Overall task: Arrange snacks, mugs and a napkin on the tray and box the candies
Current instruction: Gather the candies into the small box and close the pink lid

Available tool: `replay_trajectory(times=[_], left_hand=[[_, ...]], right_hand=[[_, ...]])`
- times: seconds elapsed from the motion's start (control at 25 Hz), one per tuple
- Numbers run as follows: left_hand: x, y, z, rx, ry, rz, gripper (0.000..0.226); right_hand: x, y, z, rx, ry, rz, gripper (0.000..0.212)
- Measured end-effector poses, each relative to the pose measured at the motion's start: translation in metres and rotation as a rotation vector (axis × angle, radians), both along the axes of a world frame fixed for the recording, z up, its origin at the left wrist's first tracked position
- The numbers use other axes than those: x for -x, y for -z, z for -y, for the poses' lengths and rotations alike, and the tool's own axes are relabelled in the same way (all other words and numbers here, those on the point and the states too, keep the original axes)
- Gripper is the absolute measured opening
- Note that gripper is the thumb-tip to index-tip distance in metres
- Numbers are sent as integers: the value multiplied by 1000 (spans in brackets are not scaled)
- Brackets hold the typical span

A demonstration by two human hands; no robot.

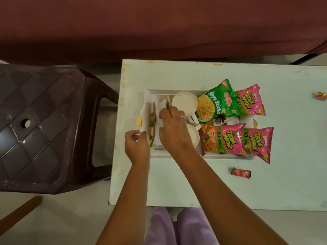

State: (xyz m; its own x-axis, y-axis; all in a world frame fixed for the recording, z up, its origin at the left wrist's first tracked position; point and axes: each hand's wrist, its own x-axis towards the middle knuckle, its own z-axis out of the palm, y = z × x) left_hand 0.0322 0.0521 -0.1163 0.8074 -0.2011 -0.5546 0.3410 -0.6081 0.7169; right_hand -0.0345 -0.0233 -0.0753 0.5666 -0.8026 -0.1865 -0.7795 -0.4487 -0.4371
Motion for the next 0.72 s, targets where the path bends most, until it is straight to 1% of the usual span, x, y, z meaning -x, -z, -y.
replay_trajectory(times=[0.04, 0.08, 0.16, 0.2, 0.28, 0.36, 0.48, 0.52, 0.6, 0.72], left_hand=[[-5, 3, 2, -73, -15, 18, 20], [-9, 7, 3, -163, 14, 21, 29], [-9, 14, 6, -274, 82, -46, 49], [-6, 17, 8, -280, 101, -91, 55], [3, 22, 10, -237, 126, -146, 58], [10, 25, 10, -185, 109, -137, 56], [14, 26, 17, -122, 69, -84, 54], [16, 27, 21, -116, 61, -69, 55], [18, 27, 28, -142, 33, -60, 63], [21, 25, 34, -215, 11, -58, 77]], right_hand=[[8, -4, 5, -11, 57, 36, 35], [18, -7, 12, -26, 151, 99, 31], [51, -14, 32, -47, 399, 245, 26], [72, -16, 44, -36, 510, 290, 26], [120, -17, 69, -5, 697, 318, 27], [170, -9, 96, -45, 847, 245, 28], [225, 19, 120, -247, 945, 4, 38], [234, 28, 123, -316, 958, -45, 43], [240, 44, 122, -384, 933, -90, 47], [235, 60, 119, -399, 861, -127, 41]])
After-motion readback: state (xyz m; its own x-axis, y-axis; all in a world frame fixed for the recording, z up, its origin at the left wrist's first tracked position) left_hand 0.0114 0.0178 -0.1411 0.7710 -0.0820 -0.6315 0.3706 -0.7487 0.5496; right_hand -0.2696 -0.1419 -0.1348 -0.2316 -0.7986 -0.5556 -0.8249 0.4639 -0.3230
